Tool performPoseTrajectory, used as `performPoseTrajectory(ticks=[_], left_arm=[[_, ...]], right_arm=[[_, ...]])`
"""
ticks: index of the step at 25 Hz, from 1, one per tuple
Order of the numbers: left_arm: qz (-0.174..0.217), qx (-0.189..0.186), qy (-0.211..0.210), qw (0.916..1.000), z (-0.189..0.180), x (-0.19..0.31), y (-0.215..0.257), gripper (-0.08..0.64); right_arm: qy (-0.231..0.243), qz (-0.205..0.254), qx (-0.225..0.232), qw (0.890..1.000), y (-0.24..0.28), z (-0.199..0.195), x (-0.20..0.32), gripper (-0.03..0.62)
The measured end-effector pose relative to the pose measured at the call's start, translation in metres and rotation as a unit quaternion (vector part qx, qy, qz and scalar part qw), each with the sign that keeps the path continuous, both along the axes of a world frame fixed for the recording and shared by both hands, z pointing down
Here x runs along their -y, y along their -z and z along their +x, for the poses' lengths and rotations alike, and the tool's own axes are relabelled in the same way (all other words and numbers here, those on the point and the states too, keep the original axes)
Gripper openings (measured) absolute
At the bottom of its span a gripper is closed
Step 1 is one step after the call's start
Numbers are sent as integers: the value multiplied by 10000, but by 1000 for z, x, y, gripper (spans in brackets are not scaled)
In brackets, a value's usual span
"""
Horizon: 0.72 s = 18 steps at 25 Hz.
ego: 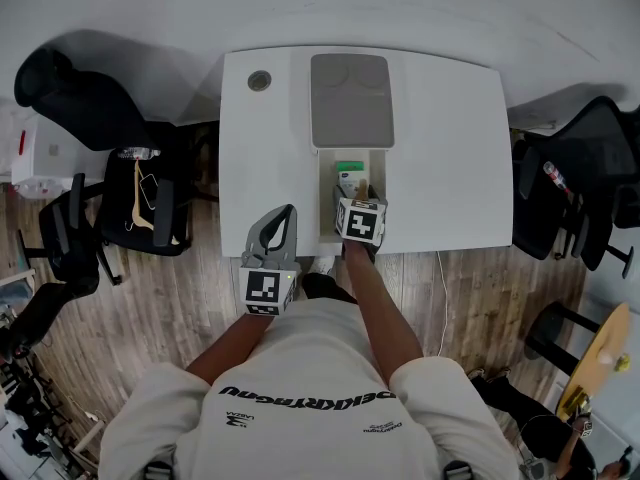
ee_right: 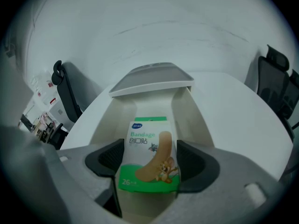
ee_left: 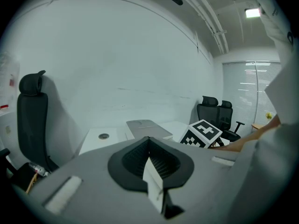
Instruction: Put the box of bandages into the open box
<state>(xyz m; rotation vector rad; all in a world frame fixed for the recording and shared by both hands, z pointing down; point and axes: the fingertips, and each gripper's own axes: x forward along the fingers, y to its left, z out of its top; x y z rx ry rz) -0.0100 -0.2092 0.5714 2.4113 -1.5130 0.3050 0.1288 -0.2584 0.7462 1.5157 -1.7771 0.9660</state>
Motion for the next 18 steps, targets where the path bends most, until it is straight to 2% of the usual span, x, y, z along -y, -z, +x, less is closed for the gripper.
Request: performPoseTrajectory(ticks=[18], left_arm=[[-77,-106,-12,9999,0,-1,0,0]], right_arm=[[110,-266,-86,9995,-7,-3,0,345]])
